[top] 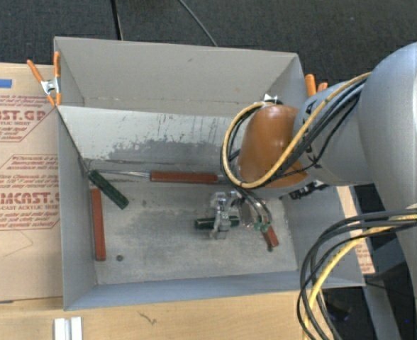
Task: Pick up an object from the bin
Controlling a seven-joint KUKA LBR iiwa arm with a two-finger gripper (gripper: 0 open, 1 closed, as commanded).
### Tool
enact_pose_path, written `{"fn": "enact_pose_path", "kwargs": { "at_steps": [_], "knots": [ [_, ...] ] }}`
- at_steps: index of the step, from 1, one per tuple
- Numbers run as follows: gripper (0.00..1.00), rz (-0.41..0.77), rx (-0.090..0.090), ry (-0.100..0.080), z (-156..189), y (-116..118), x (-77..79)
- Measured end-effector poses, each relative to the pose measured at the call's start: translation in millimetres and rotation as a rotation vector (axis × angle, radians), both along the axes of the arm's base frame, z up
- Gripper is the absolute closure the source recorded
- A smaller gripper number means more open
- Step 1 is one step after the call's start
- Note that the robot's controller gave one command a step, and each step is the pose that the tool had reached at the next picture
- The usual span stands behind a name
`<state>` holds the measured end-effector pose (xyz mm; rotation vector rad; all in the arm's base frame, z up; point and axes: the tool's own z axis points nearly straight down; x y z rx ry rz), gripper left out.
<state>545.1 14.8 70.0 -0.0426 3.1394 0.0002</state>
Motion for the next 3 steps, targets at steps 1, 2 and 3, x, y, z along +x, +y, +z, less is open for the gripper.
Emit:
{"fn": "enact_pose_path", "kwargs": {
  "at_steps": [1,2,3],
  "knots": [
    [1.0,0.0,0.0,0.0,0,0,0.0],
    [1.0,0.017,0.0,0.0,133,-18,-25.2],
    [0.0,0.017,0.0,0.0,133,-18,-25.2]
  ]
}}
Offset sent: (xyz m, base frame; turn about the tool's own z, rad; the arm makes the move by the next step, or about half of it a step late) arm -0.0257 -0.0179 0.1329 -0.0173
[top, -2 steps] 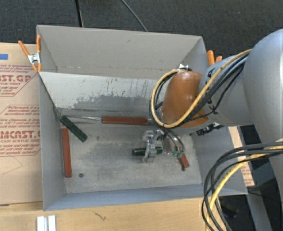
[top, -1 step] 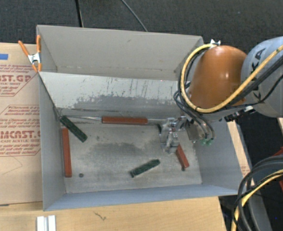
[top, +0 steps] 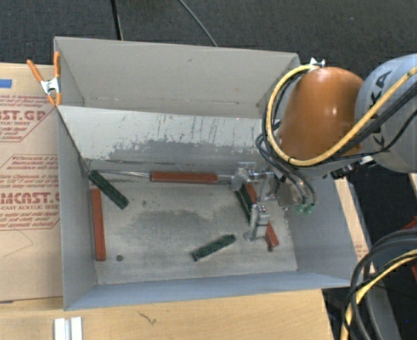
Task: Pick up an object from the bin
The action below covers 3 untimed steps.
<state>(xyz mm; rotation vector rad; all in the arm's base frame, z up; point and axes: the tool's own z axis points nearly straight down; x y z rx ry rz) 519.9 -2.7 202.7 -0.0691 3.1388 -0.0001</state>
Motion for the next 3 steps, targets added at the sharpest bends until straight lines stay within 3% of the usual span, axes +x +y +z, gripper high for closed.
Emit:
{"fn": "enact_pose_path", "kwargs": {
  "at_steps": [1,2,3],
  "knots": [
    [0.0,0.0,0.0,0.0,0,0,0.0],
    [0.0,0.014,0.0,-0.007,-48,-13,-1.8],
    [0.0,-0.004,0.001,-0.003,-117,13,-6.9]
  ]
}}
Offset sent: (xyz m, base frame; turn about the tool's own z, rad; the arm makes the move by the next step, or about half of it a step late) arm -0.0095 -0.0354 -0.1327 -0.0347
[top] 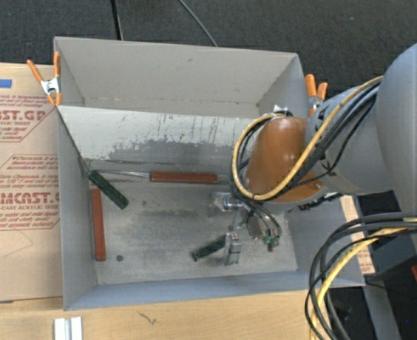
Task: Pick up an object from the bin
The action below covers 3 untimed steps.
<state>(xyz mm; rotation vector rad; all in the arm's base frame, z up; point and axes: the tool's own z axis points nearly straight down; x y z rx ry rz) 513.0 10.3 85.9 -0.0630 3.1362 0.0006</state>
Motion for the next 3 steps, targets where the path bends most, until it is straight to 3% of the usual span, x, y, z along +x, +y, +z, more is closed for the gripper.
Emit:
{"fn": "enact_pose_path", "kwargs": {
  "at_steps": [1,2,3],
  "knots": [
    [1.0,0.181,-0.001,0.004,-16,-11,-17.9],
    [1.0,0.181,-0.001,0.004,-16,-11,-17.9],
    [1.0,0.172,-0.001,0.003,110,-2,-15.3]
  ]
}}
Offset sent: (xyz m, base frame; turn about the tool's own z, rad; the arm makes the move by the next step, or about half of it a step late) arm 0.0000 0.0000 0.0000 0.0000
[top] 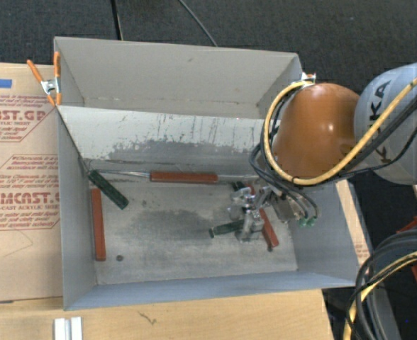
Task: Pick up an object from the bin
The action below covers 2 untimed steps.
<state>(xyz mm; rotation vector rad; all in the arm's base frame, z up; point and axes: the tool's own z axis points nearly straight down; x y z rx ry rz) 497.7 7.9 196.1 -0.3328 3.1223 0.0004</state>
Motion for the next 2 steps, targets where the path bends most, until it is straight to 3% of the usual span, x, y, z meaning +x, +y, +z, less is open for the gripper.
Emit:
{"fn": "enact_pose_path", "kwargs": {
  "at_steps": [2],
  "knots": [
    [1.0,0.066,0.0,0.007,15,-2,3.6]
  ]
}}
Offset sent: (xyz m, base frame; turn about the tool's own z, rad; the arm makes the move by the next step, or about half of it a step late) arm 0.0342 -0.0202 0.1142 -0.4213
